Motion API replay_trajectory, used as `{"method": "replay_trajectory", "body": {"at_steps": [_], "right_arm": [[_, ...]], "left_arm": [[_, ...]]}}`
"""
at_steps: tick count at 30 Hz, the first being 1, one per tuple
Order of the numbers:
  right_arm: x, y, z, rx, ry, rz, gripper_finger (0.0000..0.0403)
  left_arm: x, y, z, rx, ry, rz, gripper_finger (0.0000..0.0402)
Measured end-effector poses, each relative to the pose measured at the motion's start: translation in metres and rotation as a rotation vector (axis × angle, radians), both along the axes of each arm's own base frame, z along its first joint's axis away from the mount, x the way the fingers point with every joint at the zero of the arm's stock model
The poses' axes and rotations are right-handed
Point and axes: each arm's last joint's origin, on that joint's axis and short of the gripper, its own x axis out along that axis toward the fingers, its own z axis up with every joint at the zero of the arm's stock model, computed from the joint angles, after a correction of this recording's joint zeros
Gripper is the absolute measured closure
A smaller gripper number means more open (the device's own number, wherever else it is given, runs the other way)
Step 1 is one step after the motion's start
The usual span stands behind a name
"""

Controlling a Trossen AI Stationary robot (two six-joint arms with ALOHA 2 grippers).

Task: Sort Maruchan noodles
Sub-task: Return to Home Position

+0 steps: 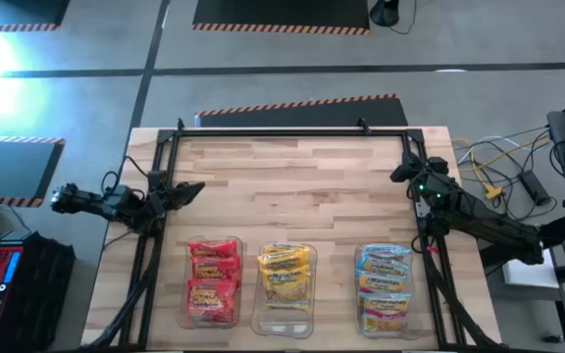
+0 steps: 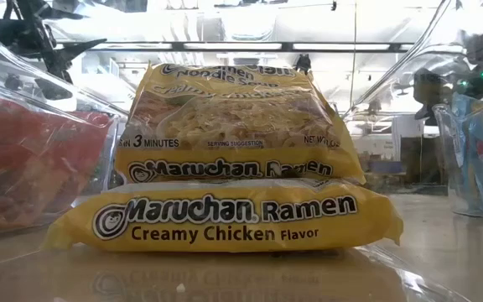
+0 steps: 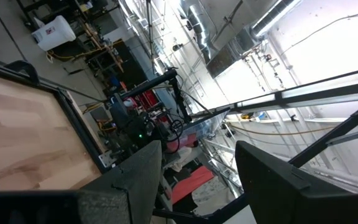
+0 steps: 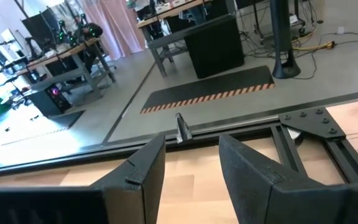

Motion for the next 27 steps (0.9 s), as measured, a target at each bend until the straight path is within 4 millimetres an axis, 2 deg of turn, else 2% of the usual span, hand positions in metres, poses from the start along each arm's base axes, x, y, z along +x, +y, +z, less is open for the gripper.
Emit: {"method": "replay_trajectory", "body": {"at_steps": [27], "right_arm": [[0.0018, -0.0008, -0.0011, 0.006, 0.013, 0.0, 0.0264]], "left_arm": [[0.0052, -0.0012, -0.0032, 0.011, 0.047, 0.0, 0.0212]]}}
